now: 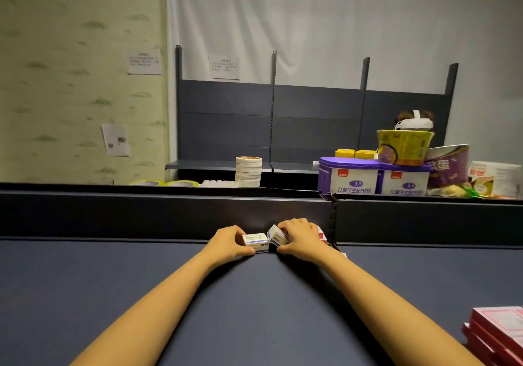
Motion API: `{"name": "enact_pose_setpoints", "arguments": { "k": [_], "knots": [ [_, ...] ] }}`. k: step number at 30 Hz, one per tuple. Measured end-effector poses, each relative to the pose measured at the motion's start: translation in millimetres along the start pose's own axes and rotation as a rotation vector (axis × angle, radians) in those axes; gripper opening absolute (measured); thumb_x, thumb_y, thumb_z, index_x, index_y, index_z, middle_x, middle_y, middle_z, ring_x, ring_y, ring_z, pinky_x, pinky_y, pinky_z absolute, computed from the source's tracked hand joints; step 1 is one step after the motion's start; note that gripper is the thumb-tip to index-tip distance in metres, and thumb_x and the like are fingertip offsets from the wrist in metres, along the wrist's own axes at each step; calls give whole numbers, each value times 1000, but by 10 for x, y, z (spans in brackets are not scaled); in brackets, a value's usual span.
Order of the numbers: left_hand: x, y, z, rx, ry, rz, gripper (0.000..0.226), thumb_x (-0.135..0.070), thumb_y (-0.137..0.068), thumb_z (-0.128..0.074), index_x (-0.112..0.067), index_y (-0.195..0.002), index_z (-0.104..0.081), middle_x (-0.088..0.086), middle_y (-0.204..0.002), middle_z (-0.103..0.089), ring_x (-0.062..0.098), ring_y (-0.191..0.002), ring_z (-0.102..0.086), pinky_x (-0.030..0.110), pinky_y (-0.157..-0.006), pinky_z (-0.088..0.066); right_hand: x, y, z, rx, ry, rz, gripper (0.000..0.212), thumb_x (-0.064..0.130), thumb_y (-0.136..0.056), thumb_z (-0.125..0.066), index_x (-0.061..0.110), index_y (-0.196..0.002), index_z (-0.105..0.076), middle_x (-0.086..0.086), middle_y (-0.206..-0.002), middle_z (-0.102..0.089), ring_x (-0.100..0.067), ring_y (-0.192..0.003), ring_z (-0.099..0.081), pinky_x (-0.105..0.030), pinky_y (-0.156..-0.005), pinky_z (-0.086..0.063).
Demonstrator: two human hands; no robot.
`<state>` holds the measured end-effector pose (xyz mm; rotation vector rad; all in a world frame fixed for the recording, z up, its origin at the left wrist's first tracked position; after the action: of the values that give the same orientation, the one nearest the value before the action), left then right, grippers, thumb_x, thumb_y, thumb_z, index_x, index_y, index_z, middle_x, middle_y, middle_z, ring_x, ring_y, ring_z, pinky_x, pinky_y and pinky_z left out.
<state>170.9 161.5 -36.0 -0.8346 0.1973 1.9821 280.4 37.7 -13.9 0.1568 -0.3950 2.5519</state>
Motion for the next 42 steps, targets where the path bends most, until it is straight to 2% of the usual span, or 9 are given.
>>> {"name": "enact_pose_setpoints", "arguments": {
  "k": [4,8,16,21,24,30,37,39,42],
  "knots": [
    [89,37,137,-37,4,15,48,-32,-72,-78,-11,-111,-61,5,-111,-67,15,-98,-62,25,-86,-50,6,10,2,-20,2,1,57,41,-76,-66,22,-126,-47,-5,-125,-51,-24,-123,-38,-35,-103,-24],
    [161,130,321,-107,76,34,42,-30,-70,-79,-11,-105,-66,6,-104,-69,12,-88,-61,20,-78,-45,103,55,48,-32,-13,47,53,43,-77,-66,21,-122,-49,-3,-122,-57,-22,-117,-47,-34,-100,-25],
    [-135,428,485,-138,205,-36,41,-30,-69,-80,-14,-105,-66,2,-96,-68,12,-88,-63,19,-77,-45,273,446,403,8,-355,93,47,28,-78,-71,17,-122,-55,-4,-118,-60,-20,-104,-57,-30,-84,-51],
    [-526,743,528,-93,190,-99,41,-30,-71,-79,-16,-107,-66,1,-98,-68,15,-94,-63,21,-80,-46,221,883,939,41,-366,23,46,26,-77,-73,14,-117,-56,-6,-116,-60,-17,-100,-57,-27,-83,-50],
    [-798,971,472,-49,212,-134,42,-33,-72,-78,-18,-109,-65,-1,-101,-68,12,-95,-63,17,-75,-46,80,1235,1289,31,-378,-9,47,29,-76,-72,17,-118,-55,-1,-107,-60,-15,-96,-57,-21,-75,-50],
    [-1317,1203,76,44,243,-142,40,-33,-73,-76,-19,-109,-65,-2,-103,-69,11,-96,-63,17,-76,-48,-474,1874,1697,55,-411,-98,39,30,-77,-69,19,-113,-61,3,-99,-64,-13,-93,-61,-22,-79,-50],
    [-2255,1221,-461,95,264,-175,38,-29,-72,-74,-22,-107,-62,-12,-90,-66,2,-78,-66,10,-58,-46,-1363,2339,1859,77,-414,-104,44,25,-78,-71,20,-119,-57,0,-111,-64,-14,-101,-60,-27,-88,-49],
    [-2559,1216,-657,94,257,-175,35,-30,-72,-74,-24,-105,-62,-9,-93,-68,7,-85,-66,14,-64,-49,-1652,2452,1956,76,-414,-87,43,24,-78,-71,21,-119,-56,3,-109,-62,-11,-98,-60,-21,-83,-49],
    [-2970,1216,-965,64,250,-159,31,-31,-71,-75,-27,-100,-65,-5,-98,-70,13,-94,-65,32,-87,-53,-2125,2630,2121,80,-412,-48,41,24,-79,-70,24,-118,-57,4,-108,-62,-9,-94,-60,-15,-73,-51]
  ]
}}
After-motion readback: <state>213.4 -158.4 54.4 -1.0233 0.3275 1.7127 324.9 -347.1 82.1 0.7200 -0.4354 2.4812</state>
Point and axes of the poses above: each hand's wrist, its own y-axis away from the middle knuckle, its own z-axis out of the back of the hand, x = y × z, the point moved 9 cm from there along -y, towards the middle knuckle
